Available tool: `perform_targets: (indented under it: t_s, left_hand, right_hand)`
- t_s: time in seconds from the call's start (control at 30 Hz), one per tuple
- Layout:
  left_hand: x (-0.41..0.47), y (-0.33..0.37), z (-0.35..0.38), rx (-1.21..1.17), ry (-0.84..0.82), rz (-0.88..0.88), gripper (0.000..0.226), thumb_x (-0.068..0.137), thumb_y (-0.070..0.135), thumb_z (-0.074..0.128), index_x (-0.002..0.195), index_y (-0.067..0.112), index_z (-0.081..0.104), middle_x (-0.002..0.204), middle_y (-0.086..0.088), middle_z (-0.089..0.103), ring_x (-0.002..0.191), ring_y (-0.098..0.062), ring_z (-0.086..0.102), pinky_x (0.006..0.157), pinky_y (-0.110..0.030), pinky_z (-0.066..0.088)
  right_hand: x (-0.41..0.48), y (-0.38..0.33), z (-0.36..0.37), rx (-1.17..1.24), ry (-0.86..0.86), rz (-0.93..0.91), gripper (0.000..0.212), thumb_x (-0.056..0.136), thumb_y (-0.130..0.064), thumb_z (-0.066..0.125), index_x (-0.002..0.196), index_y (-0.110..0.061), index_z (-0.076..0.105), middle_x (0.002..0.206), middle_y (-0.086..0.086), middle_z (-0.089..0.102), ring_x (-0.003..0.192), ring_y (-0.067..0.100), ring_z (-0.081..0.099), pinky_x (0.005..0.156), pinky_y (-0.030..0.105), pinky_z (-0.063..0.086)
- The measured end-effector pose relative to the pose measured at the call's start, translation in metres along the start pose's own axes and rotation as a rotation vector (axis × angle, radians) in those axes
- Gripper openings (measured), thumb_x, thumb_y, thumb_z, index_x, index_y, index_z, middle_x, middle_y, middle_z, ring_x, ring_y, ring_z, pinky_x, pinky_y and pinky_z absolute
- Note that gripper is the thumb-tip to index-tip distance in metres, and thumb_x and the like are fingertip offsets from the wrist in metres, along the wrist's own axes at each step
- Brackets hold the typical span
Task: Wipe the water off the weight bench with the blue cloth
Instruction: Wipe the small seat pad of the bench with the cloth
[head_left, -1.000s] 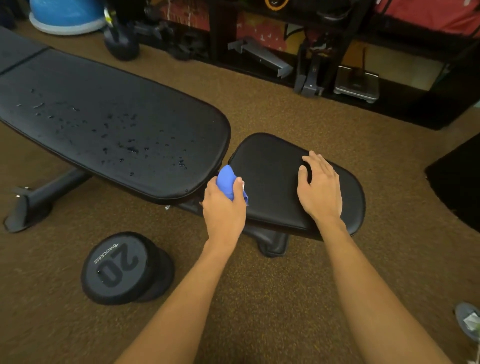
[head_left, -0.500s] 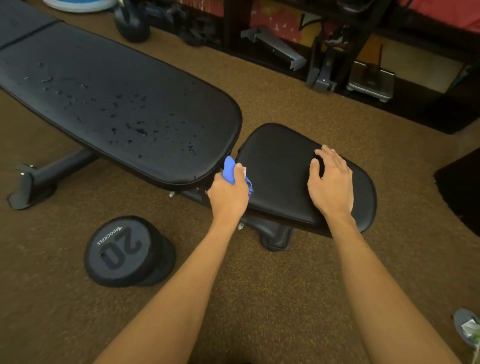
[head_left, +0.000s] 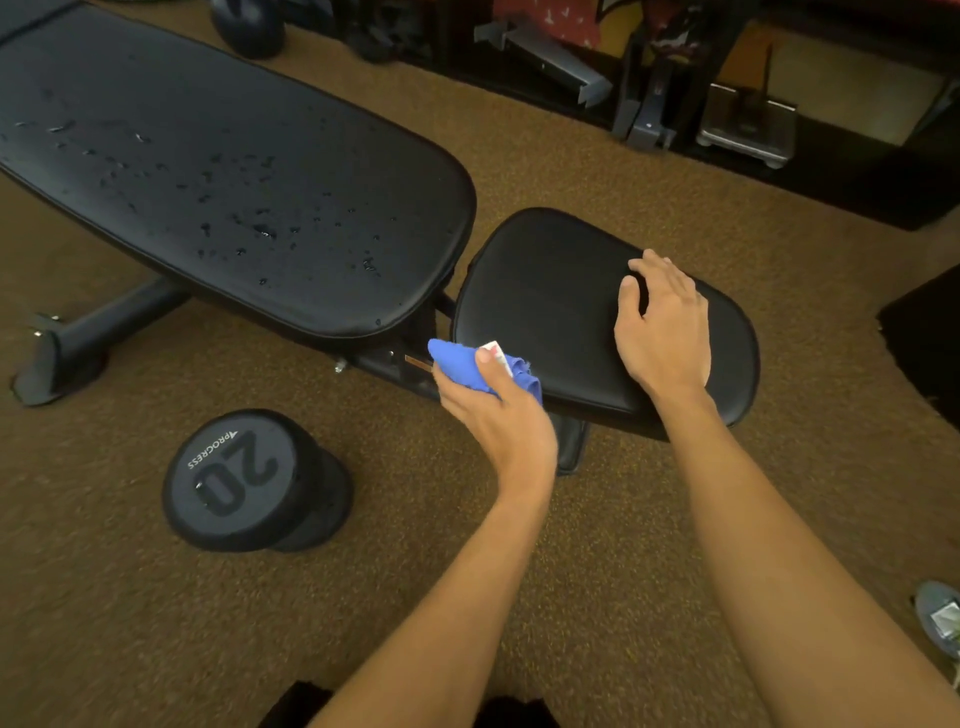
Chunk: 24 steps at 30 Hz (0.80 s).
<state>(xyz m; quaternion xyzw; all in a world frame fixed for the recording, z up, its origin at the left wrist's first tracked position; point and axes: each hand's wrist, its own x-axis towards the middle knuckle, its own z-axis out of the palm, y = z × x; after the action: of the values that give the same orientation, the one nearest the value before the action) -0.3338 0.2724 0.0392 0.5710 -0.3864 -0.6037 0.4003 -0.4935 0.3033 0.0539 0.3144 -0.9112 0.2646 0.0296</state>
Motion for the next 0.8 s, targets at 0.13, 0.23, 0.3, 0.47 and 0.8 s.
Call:
perform_targets:
  t_s: [0.13,0.23,0.3,0.47,0.8]
  left_hand:
    - [-0.04,-0.009,0.03,-0.107,0.028,-0.116,0.081,0.108,0.05,0.048,0.168,0.026,0.0,0.161,-0.003,0.025,0.134,-0.015,0.043,0.105,-0.026,0.041]
    - [-0.062,-0.017,0.049,-0.151,0.026,-0.134,0.083,0.108,0.049,0.05,0.168,0.026,-0.003,0.158,-0.003,0.027,0.134,-0.017,0.045,0.11,-0.03,0.044]
    - [-0.068,-0.023,0.052,-0.161,0.028,-0.114,0.081,0.107,0.048,0.051,0.168,0.024,0.003,0.156,-0.004,0.029,0.137,-0.02,0.046,0.114,-0.036,0.045]
    - [-0.031,-0.024,0.043,-0.192,0.173,-0.077,0.071,0.109,0.049,0.047,0.164,0.012,0.02,0.143,-0.005,0.038,0.124,-0.015,0.052,0.097,-0.014,0.047]
    - [-0.056,-0.032,0.066,-0.16,0.179,-0.041,0.082,0.107,0.052,0.05,0.168,0.019,0.006,0.152,-0.008,0.03,0.133,-0.022,0.046,0.109,-0.036,0.049]
  right_hand:
    - [0.0,-0.001,-0.001,-0.003,-0.003,-0.006,0.048,0.113,-0.038,0.038,0.153,-0.018,0.055,0.166,-0.001,0.045,0.158,0.015,0.03,0.128,0.037,0.018]
    - [0.0,0.004,0.0,0.003,-0.017,-0.017,0.049,0.113,-0.04,0.037,0.154,-0.019,0.054,0.167,-0.002,0.042,0.159,0.014,0.028,0.128,0.037,0.017]
    - [0.0,0.007,0.001,0.011,-0.025,-0.021,0.05,0.113,-0.04,0.036,0.155,-0.02,0.053,0.168,-0.002,0.041,0.159,0.014,0.027,0.128,0.037,0.016]
    - [0.0,0.009,-0.001,0.014,-0.034,-0.018,0.051,0.113,-0.042,0.035,0.155,-0.022,0.053,0.168,-0.003,0.041,0.159,0.013,0.026,0.129,0.036,0.015]
    - [0.0,0.009,0.0,0.02,-0.033,-0.033,0.051,0.113,-0.042,0.035,0.154,-0.02,0.054,0.168,-0.001,0.042,0.159,0.014,0.028,0.129,0.038,0.017]
